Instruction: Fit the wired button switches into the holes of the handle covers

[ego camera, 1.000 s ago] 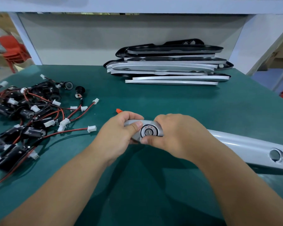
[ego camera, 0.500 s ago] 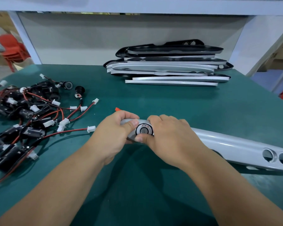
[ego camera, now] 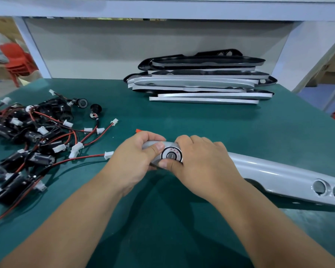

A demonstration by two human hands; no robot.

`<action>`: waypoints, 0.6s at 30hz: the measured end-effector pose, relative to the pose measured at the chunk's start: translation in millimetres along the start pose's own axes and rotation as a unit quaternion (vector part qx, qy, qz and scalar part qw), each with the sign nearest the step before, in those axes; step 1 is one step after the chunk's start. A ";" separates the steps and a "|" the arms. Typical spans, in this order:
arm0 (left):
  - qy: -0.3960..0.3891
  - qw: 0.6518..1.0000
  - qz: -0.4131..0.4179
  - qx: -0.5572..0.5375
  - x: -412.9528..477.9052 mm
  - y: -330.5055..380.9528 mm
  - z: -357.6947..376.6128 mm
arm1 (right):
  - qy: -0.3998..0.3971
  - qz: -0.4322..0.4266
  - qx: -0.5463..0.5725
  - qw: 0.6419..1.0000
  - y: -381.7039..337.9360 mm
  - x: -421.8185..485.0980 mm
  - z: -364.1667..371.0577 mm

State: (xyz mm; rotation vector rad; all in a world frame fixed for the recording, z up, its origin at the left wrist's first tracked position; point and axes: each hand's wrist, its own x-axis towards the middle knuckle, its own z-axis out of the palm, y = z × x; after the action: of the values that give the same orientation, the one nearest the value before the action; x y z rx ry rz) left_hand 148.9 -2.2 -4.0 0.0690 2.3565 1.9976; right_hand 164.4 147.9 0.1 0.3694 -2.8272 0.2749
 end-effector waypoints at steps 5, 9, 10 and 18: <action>-0.031 0.999 -0.004 -0.015 0.6 -2.6 -5.2 | -0.078 -0.007 0.051 0.996 14.8 -4.8 -9.7; -0.062 0.998 -0.014 -0.022 2.8 -3.7 -9.8 | -0.138 0.014 0.023 0.990 31.8 -7.0 -17.5; -0.068 0.998 -0.014 -0.006 3.1 -4.6 -10.9 | -0.140 0.019 0.029 0.990 33.3 -6.7 -18.1; -0.043 0.993 0.013 0.112 5.0 -5.6 -8.4 | -0.104 0.020 0.021 0.994 30.7 -4.7 -9.8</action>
State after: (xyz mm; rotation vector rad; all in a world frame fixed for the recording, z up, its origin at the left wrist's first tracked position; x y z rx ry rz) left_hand 143.3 -11.0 -8.2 0.1923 2.5244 1.6961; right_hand 162.7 180.3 3.3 0.3699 -3.0397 0.3215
